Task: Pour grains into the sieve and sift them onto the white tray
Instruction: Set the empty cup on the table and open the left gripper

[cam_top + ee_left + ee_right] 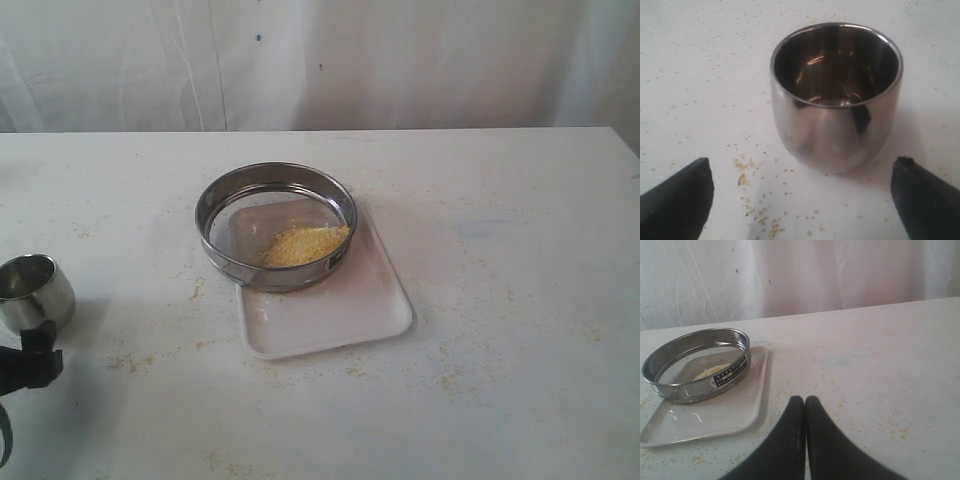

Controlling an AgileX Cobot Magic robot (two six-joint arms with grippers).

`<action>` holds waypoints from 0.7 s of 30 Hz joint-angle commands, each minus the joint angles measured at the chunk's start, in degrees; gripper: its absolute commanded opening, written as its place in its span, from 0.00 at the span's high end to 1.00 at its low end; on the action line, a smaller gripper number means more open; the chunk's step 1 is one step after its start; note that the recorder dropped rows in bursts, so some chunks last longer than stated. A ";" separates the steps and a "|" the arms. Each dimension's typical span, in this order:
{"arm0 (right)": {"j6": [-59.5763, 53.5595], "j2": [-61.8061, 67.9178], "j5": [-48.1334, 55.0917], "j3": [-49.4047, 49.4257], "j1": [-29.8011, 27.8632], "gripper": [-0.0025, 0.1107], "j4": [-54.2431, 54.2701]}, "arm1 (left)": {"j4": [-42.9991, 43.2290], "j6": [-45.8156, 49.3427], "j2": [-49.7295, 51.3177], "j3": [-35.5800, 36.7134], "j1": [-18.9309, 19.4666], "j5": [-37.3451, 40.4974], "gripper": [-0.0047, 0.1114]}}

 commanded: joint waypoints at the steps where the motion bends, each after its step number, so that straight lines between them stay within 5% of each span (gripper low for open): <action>1: 0.31 -0.17 0.10 0.37 -0.37 0.98 -0.06 | 0.88 -1.71 -5.30 4.16 0.04 -0.09 0.30; 8: 0.31 -0.17 0.10 0.37 -0.37 0.98 -0.06 | 3.02 -6.60 -12.61 7.59 0.04 -0.09 0.72; 11: 0.31 -0.17 0.10 0.37 -0.37 0.98 -0.06 | 10.24 -8.66 -16.11 7.59 0.04 -0.09 0.94; 21: 0.31 -0.17 0.10 0.37 -0.37 0.98 -0.06 | 40.63 -9.10 -22.31 7.09 0.04 -0.09 0.96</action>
